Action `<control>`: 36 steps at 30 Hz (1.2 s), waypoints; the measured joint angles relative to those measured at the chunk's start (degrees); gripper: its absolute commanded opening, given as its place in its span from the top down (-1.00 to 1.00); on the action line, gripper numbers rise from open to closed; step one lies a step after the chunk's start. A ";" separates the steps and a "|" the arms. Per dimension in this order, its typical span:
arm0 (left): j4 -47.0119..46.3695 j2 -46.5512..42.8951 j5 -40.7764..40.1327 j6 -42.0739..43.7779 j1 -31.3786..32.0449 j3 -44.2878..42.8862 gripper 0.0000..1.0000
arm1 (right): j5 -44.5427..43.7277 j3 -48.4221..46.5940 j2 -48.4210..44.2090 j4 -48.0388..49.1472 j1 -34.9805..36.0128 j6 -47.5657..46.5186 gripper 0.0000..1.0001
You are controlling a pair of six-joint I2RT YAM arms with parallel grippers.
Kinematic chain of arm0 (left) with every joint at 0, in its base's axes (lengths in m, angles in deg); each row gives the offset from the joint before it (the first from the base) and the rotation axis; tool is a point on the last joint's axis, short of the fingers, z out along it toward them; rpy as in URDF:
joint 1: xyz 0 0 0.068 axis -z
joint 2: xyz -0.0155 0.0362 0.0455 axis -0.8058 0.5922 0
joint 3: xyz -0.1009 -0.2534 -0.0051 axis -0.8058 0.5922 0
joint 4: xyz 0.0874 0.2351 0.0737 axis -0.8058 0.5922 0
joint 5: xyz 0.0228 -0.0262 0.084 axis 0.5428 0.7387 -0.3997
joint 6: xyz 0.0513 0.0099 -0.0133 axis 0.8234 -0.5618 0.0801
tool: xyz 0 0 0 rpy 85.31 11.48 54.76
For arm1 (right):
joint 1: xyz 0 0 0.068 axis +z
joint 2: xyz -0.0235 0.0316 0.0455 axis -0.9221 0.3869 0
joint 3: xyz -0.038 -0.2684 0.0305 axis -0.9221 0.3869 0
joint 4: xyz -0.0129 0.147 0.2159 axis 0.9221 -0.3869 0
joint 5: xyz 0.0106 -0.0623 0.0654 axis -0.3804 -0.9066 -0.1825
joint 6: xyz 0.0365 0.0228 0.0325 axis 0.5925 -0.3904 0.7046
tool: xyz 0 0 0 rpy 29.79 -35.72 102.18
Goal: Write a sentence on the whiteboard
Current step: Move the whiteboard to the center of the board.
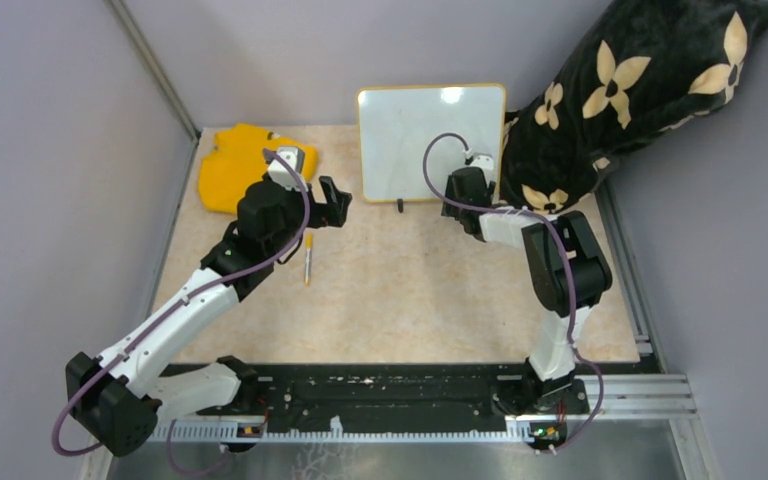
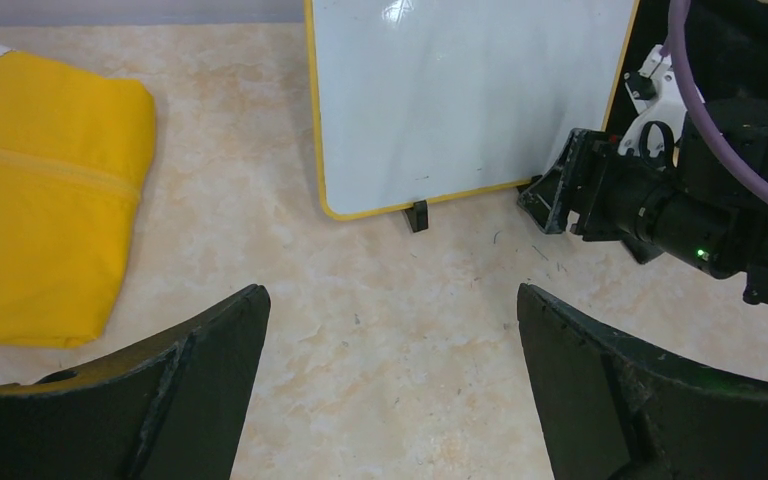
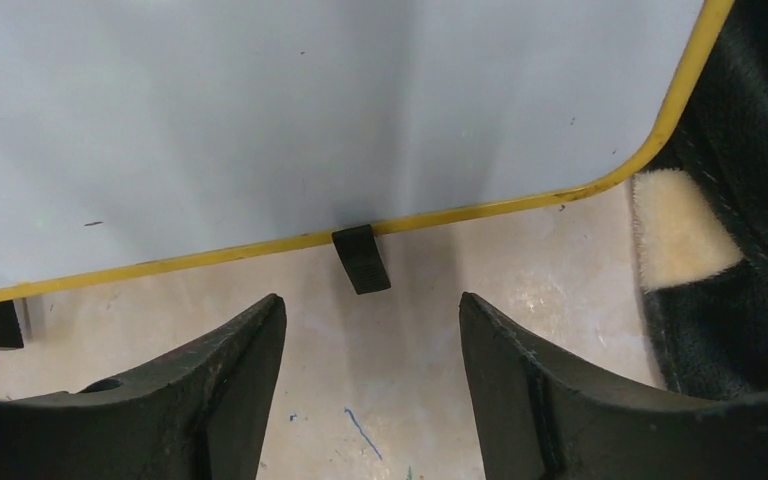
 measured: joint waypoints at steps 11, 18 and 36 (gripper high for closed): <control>-0.02 0.00 0.79 0.02 0.00 0.00 -0.98 | 0.44 -3.39 3.69 0.33 -0.42 -1.31 0.03; 0.00 0.02 0.85 0.02 0.00 0.02 -0.98 | 0.44 -3.72 4.79 0.74 -0.42 -1.99 0.17; -0.04 0.37 1.31 0.02 0.00 0.02 -0.98 | 0.66 -3.74 6.29 2.21 -0.42 -3.67 0.54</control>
